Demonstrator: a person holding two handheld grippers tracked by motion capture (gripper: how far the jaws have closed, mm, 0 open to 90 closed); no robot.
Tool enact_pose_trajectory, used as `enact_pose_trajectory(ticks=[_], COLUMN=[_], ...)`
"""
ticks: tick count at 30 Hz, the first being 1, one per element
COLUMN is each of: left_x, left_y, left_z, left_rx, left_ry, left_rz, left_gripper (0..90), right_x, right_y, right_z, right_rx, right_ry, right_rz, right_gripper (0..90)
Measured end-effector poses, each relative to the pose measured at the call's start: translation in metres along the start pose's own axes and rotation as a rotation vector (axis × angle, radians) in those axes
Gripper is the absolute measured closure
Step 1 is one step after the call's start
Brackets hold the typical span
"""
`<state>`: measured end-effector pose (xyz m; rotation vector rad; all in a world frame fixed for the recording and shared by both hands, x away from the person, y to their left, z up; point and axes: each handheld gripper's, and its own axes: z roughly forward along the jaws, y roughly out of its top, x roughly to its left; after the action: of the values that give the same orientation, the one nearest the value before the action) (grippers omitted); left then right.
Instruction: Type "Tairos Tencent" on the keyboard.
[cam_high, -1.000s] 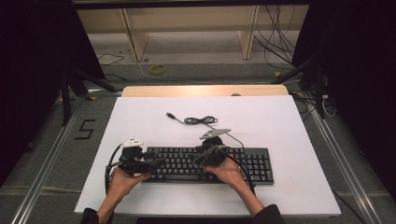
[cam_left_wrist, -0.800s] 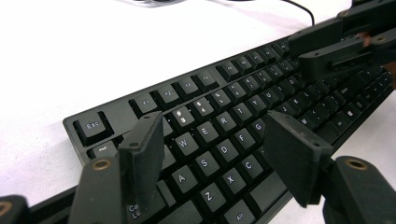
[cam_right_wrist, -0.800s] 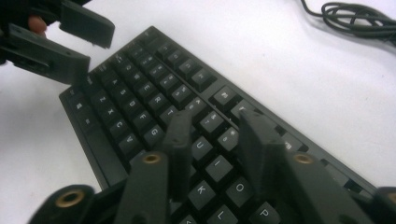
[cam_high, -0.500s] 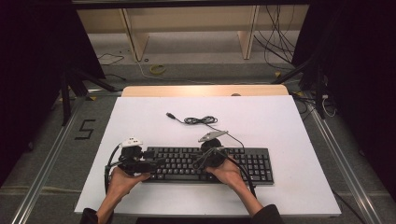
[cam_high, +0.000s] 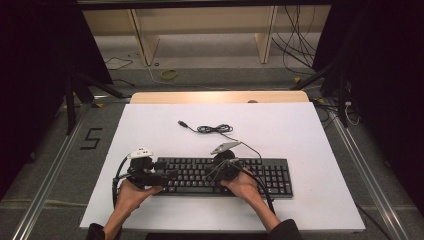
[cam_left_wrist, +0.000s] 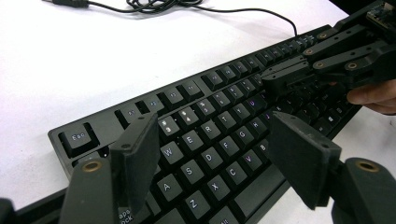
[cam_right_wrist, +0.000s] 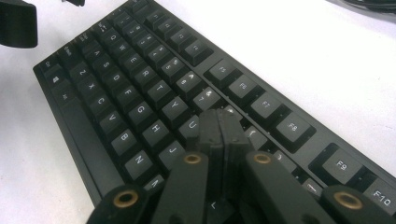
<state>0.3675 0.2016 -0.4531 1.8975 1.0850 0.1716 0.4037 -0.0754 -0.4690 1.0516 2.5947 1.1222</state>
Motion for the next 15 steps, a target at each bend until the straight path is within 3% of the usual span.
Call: enact_pose_trajectory(ticks=[15], left_x=[0.0008], left_y=[-0.0003], left_z=[0.0004], left_rx=[0.002], left_ry=[-0.001], left_rz=[-0.005], left_gripper=[33.4], right_x=[-0.0007], right_y=[-0.0043], right_z=[0.0054], right_rx=[0.004], right_ry=[-0.008], right_rz=[-0.009], right_gripper=[90.0])
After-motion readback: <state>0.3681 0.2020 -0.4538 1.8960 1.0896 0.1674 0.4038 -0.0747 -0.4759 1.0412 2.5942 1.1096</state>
